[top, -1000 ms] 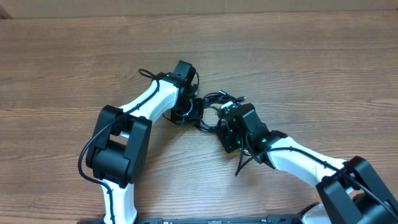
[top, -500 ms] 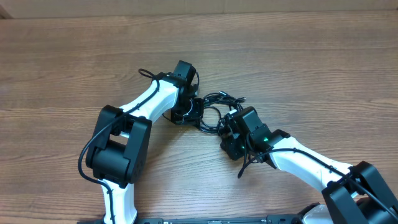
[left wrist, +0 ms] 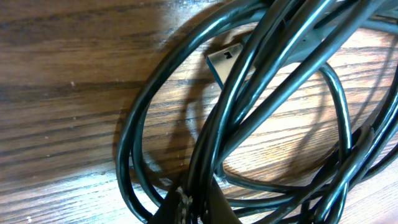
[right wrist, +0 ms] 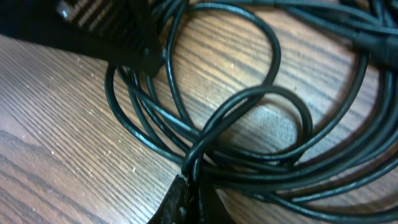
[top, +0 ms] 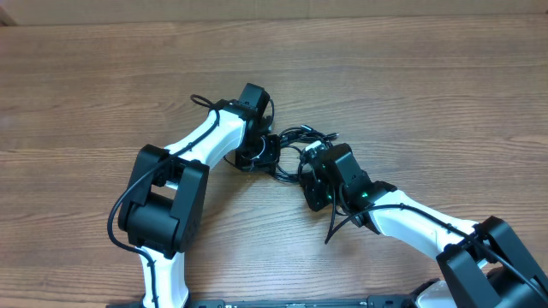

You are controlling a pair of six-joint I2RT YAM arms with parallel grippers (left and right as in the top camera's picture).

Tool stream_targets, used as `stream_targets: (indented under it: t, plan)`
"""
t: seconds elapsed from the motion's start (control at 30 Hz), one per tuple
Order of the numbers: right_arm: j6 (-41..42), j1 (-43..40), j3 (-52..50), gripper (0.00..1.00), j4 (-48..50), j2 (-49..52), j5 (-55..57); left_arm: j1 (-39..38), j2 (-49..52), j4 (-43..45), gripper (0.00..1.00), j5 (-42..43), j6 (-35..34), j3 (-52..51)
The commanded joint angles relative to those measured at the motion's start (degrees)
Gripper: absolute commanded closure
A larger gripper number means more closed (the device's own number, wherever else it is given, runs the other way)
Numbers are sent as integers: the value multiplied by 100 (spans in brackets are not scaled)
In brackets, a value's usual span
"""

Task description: Untangle cables

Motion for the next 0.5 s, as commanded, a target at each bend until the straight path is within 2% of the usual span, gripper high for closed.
stream_targets:
  t: [0.0,0.2,0.33,0.47]
  plan:
    - [4,9,162,96,125,15,13,-37,48,20,96,-304,144,-105]
    - [31,-149,415,96,-188,-319,2,-37,48,35,96,-304,160,-105]
    - [26,-205,533,69,-673,-763,4,-37,48,35,96,-304,160,-105]
    - [26,-205,533,59,-1379,-1016,4,-37,48,37,96,-304,157,-105]
